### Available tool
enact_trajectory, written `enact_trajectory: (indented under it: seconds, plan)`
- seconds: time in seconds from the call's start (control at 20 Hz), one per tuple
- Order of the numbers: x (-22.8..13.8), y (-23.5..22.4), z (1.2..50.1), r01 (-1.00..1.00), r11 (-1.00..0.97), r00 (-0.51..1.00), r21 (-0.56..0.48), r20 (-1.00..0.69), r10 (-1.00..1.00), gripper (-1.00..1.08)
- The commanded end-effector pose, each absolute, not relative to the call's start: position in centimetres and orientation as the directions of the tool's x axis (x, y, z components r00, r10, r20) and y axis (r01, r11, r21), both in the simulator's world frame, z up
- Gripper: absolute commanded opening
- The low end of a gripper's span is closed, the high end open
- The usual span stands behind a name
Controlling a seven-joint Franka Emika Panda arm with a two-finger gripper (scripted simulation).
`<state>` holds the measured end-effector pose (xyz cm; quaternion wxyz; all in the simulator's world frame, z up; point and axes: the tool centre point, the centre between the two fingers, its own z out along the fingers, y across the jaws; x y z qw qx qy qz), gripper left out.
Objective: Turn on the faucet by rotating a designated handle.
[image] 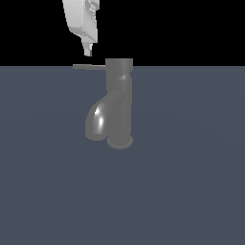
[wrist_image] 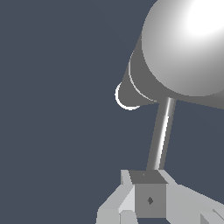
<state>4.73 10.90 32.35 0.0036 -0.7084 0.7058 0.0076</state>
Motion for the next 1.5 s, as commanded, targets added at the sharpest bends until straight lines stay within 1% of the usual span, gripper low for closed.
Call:
enact_trajectory:
  seconds: [0.0,0.5,1.0,1.45]
  plan:
    - [5.4,11.4,31.4,-0.999,0.049,-0.049,0.005,-0.012,-0.999,-1.00]
    - [7.0,12.5,29.0,-0.984,0.176,-0.176,0.001,-0.002,-0.984,-1.00]
    - [7.3,12.7,28.6,-0.981,0.195,-0.195,0.000,0.000,-0.981,-1.00]
    - [4.8,13.0,28.5,-0.981,0.195,-0.195,0.000,0.000,-0.981,-1.00]
